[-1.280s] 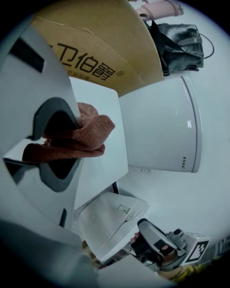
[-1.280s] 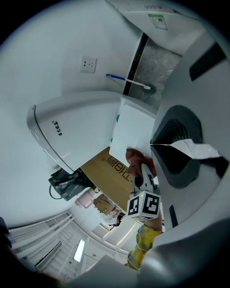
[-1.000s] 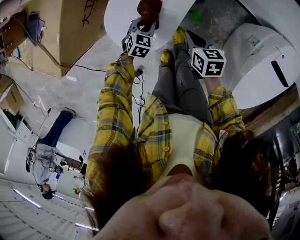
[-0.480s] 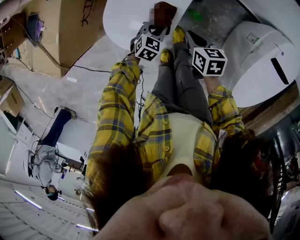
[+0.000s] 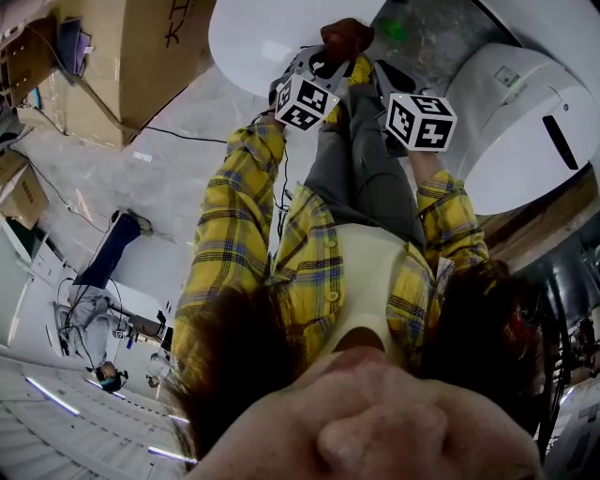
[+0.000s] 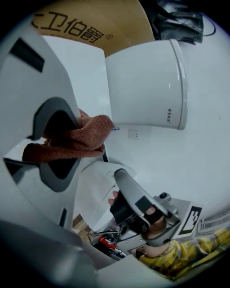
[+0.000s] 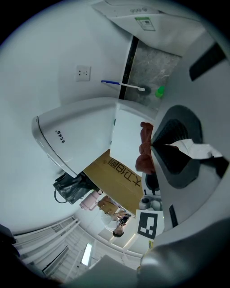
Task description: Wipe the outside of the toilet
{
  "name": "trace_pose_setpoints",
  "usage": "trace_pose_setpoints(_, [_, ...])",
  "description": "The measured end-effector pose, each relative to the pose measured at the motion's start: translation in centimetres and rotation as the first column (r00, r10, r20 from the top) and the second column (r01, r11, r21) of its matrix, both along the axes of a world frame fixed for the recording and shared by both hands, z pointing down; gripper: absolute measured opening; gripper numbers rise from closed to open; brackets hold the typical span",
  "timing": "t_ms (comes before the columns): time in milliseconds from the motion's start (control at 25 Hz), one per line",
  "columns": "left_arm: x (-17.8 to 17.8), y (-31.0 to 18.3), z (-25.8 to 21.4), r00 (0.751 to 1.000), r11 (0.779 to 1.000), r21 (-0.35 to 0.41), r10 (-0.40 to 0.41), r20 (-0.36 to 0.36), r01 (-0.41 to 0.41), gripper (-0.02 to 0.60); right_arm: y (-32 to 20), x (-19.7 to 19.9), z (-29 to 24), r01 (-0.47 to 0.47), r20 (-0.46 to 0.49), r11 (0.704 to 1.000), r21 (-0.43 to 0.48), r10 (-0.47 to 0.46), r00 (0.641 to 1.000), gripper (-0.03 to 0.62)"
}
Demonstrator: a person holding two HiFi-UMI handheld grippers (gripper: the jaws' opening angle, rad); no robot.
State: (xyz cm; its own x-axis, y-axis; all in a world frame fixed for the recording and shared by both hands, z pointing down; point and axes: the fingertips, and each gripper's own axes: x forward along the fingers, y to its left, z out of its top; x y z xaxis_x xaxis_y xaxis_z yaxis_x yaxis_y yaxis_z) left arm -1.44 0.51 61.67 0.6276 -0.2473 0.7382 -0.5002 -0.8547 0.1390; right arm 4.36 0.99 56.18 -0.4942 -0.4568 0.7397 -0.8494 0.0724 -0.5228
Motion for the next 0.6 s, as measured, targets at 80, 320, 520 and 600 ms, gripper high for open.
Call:
trace_pose_setpoints(80, [-0.5, -0.7, -1.4, 0.999, 0.999, 0.025, -0.035, -0.03, 0.036, 0.095, 0.1, -0.2, -0.1, 0.003, 0.003, 1.0, 0.001, -0.003, 1.0, 0.026])
trace_pose_setpoints(320, [-3.3, -3.6, -5.4, 0.986, 0.982, 0.108, -0.142, -0.09, 0.152, 0.095, 0.2, -1.2, -0.4, 0.033, 0.012, 0.999, 0.009, -0.033, 0.999, 0.026])
trace_pose_setpoints(520, [-6.9, -5.7, -7.0, 0.982, 0.965, 0.185, -0.18, -0.059, 0.187, 0.095, 0.0, -2.2, -0.5, 0.066, 0.018, 0.998, 0.015, -0.066, 0.998, 0.026])
trace_pose_setpoints(600, [-8.8, -6.3, -7.2, 0.978, 0.957, 0.202, -0.205, -0.033, 0.207, 0.095, -0.1, -2.6, -0.5, 0.076, 0.02, 0.997, 0.016, -0.077, 0.997, 0.026])
